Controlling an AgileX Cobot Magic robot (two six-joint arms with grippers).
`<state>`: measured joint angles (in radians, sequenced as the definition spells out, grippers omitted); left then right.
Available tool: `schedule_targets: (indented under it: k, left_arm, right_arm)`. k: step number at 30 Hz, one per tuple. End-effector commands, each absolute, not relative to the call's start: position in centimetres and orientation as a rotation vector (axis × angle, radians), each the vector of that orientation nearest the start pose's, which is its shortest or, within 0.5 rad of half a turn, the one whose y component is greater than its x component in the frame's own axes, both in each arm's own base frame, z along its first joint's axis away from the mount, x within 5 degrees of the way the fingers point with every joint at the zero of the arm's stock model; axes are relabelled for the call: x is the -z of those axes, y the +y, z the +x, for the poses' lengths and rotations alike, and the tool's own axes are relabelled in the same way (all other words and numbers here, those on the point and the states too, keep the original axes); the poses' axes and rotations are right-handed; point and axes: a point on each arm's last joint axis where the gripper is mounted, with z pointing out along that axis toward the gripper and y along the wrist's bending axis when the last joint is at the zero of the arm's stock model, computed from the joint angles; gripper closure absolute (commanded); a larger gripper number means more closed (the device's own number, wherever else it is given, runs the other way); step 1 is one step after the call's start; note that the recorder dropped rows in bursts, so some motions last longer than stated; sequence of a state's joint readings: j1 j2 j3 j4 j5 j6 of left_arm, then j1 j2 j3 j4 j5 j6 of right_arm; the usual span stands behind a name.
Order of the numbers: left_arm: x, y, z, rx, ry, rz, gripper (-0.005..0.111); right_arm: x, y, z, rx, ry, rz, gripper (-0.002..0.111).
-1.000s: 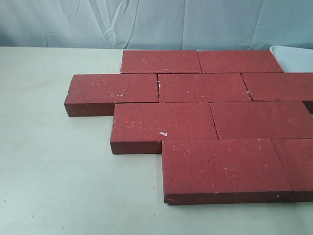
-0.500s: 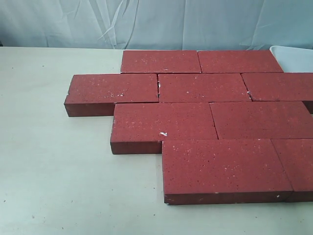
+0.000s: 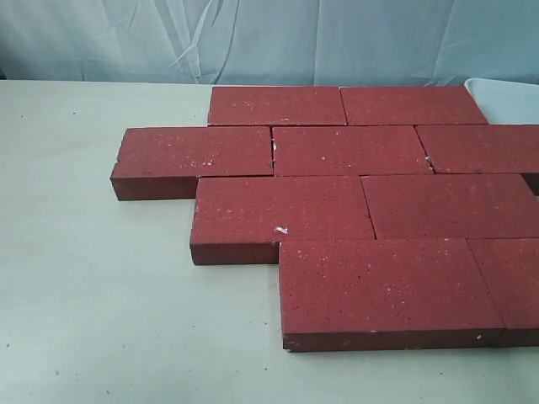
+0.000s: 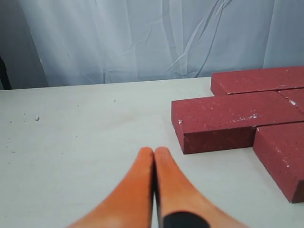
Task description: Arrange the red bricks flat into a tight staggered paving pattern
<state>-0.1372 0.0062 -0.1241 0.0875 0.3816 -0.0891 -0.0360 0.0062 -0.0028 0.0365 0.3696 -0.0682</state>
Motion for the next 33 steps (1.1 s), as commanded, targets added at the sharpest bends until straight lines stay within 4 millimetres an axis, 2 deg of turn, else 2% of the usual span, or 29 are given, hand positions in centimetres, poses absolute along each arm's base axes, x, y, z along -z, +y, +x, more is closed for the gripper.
schedule_targets:
  k: [1,5,12,26,33]
  left_arm:
    - [-20.2,-0.4,5.2,0.058,1.765,0.098,0.107]
    - [-18.2,-0.4,5.3,0.055,1.824,0.102,0.107]
    - [-18.5,-0.1,5.4,-0.024,1.791,0.110,0.107]
    - [-18.5,0.7,5.4,-0.129,1.794,0.003,0.107]
    - [-18.5,0.6,5.4,-0.111,1.796,-0.017,0.107]
  right_arm:
    - [-18.1,-0.1,5.3,0.040,1.840,-0.003,0.109]
    - [-18.1,-0.1,5.3,0.040,1.840,-0.003,0.109]
    - [-18.1,-0.1,5.3,0.040,1.840,-0.003,0.109]
    - [-18.1,-0.1,5.3,0.040,1.840,-0.003,0.109]
    - [-18.1,-0.1,5.3,0.040,1.840,-0.003,0.109]
